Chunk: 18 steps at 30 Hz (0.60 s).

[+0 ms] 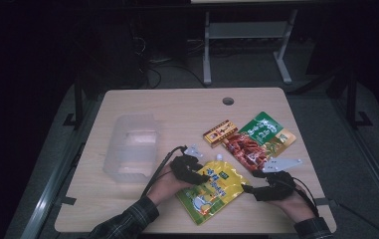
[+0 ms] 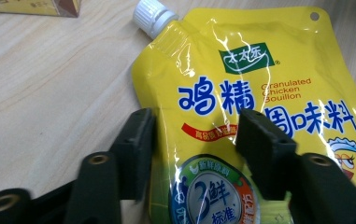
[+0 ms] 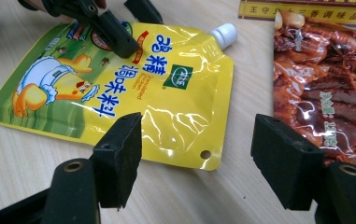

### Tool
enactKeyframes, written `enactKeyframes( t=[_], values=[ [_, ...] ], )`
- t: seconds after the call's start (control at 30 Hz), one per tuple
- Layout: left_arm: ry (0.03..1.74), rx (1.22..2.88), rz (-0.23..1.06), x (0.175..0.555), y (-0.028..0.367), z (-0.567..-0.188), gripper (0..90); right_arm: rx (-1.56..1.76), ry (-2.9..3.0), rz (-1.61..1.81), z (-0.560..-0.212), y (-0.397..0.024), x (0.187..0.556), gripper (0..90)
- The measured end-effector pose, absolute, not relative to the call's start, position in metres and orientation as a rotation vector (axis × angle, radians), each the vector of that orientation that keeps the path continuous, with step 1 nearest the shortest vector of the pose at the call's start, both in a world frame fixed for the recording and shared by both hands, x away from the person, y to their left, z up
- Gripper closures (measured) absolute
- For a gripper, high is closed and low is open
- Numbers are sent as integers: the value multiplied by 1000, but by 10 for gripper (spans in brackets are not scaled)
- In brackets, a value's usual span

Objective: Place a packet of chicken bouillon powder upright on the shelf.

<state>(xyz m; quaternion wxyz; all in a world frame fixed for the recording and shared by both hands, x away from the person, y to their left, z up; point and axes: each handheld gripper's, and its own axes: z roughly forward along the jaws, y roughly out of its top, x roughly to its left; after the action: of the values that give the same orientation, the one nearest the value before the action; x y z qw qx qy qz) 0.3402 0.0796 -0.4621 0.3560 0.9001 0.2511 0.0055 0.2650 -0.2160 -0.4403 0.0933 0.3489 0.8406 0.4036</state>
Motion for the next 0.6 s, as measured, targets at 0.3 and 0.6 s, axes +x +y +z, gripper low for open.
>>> enactKeyframes(
  t=[0.3, 0.6],
  values=[
    [631, 2321, 27, 343, 83, -464, 788, 1024, 2486, 1200, -439, -213, 265, 328],
    [638, 2279, 22, 343, 84, -463, 870, 1038, 2459, 1213, -438, -216, 265, 307]
  ],
)
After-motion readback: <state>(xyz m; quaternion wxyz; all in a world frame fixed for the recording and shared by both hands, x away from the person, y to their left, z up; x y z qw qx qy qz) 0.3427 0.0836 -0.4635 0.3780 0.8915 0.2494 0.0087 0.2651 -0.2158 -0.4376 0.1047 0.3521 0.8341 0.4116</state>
